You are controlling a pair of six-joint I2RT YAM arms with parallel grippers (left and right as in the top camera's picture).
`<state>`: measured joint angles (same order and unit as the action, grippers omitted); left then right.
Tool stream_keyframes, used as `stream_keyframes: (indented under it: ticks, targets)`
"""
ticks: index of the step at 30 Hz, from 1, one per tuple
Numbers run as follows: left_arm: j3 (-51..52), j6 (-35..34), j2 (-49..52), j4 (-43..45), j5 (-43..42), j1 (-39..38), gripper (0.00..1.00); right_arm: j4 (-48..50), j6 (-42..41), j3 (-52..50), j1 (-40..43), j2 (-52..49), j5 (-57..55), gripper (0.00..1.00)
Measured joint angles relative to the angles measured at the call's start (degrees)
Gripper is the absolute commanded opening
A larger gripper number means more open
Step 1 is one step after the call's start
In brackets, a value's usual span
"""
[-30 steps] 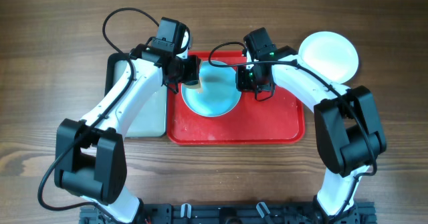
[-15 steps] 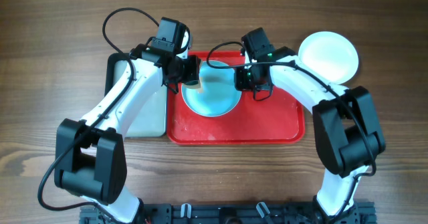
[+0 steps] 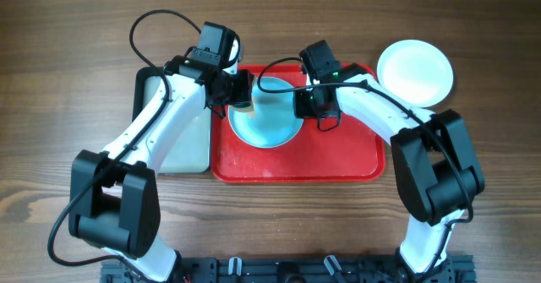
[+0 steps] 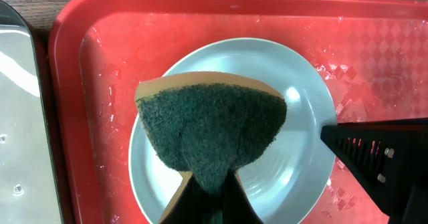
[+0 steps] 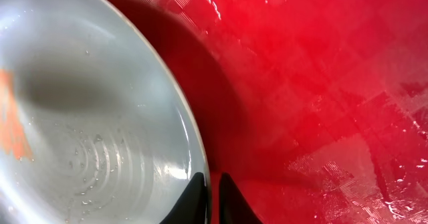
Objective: Clean dirty plates on tray and stack at the side
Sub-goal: 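Scrub the light-blue plate with the sponge held in the left gripper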
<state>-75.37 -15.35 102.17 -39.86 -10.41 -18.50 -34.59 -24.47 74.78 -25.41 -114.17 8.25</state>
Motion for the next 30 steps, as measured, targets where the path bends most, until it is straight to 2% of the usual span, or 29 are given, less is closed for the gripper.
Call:
stream_keyframes:
  ticks: [2,18,30]
  targets:
    - [0.0,0.0,0.0,0.0,0.0,0.0,0.04,0.0,0.0,-0.1,0.0,0.0,0.0,0.04]
    - [0.0,0.0,0.4,0.0,0.0,-0.1,0.04,0.4,-0.4,-0.1,0.0,0.0,0.0,0.04]
    - [0.0,-5.2,8.9,1.6,2.2,-0.9,0.04,0.6,-0.4,-0.1,0.0,0.0,0.0,0.04]
